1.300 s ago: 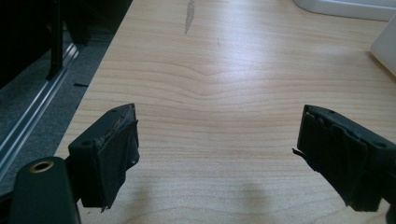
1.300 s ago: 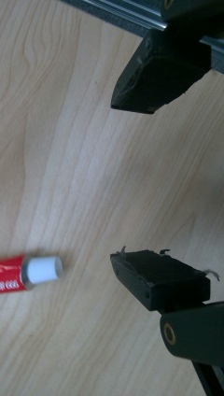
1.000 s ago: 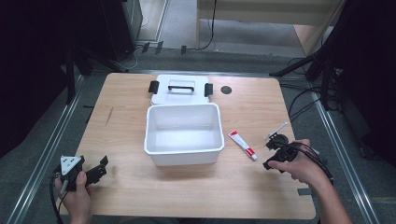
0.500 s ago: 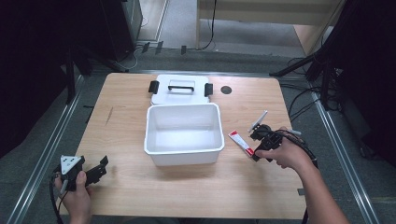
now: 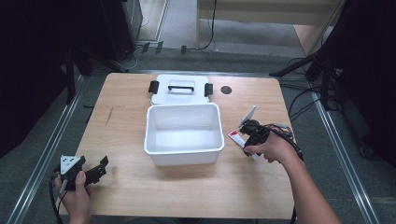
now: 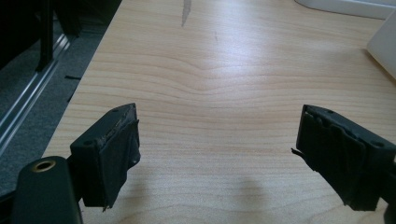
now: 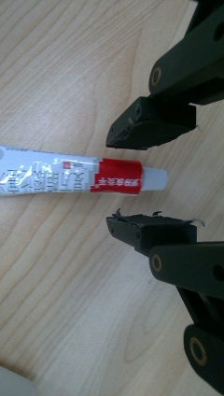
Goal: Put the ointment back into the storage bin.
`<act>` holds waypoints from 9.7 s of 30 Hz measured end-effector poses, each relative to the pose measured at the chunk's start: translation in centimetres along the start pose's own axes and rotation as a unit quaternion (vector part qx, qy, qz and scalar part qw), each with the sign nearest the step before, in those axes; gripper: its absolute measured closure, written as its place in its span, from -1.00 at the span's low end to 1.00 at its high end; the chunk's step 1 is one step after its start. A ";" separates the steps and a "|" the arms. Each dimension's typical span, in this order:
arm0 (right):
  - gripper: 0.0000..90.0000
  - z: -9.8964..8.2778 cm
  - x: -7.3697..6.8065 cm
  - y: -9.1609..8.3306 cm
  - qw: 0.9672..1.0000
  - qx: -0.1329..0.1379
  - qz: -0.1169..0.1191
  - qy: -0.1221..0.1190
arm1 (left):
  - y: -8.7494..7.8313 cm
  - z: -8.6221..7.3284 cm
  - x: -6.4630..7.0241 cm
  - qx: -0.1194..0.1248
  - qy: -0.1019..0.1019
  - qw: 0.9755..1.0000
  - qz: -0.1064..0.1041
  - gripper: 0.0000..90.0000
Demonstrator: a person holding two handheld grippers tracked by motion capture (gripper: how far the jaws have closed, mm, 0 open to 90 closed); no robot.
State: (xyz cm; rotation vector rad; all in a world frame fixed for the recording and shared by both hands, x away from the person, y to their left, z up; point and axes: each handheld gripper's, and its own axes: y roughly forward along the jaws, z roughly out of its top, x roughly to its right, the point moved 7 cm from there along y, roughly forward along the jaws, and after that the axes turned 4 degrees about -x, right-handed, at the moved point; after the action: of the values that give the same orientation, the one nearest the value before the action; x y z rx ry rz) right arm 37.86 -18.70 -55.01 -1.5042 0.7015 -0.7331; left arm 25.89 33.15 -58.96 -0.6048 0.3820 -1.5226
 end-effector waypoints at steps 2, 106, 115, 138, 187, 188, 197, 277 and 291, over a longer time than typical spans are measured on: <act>0.31 0.4 0.0 0.3 1.000 -0.007 -0.005 -0.001 | 0.0 0.0 0.0 -0.001 0.000 1.000 0.000 -0.69; 0.60 5.8 -2.0 -13.1 0.997 0.079 0.024 0.005 | 0.0 0.0 -0.2 -0.004 -0.014 1.000 -0.009 -0.69; 0.60 6.9 -3.9 -13.7 0.995 0.090 0.031 -0.023 | 0.1 0.0 -0.2 -0.004 -0.016 1.000 -0.010 -0.69; 0.60 8.5 -9.7 -13.5 0.965 0.107 0.036 -0.235 | 0.1 0.0 -0.3 -0.004 -0.019 1.000 -0.012 -0.69; 0.59 7.5 -12.2 -6.9 0.909 0.048 0.039 -0.413 | 0.2 0.0 -0.2 -0.004 -0.022 1.000 -0.014 -0.69; 0.59 7.5 -12.2 -6.8 0.907 0.048 0.039 -0.416 | 0.2 0.0 -0.2 -0.004 -0.022 1.000 -0.014 -0.69; 0.59 7.6 -12.3 -5.9 0.907 0.031 0.035 -0.419 | 0.2 0.0 -0.3 -0.005 -0.021 1.000 -0.015 -0.69; 0.63 2.9 -6.4 -12.8 0.938 0.084 0.030 -0.335 | 0.2 0.0 -0.2 -0.010 -0.017 1.000 -0.011 -0.69; 0.42 0.3 -3.5 -9.8 0.956 0.098 0.055 -0.271 | 0.2 0.0 -0.2 -0.009 -0.019 1.000 -0.012 -0.69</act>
State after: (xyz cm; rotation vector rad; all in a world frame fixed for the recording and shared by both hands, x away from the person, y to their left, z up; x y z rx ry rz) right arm 35.99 -15.18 -45.41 -1.3827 0.2810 -0.2699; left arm 26.08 33.35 -59.13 -0.6529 0.3607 -1.5296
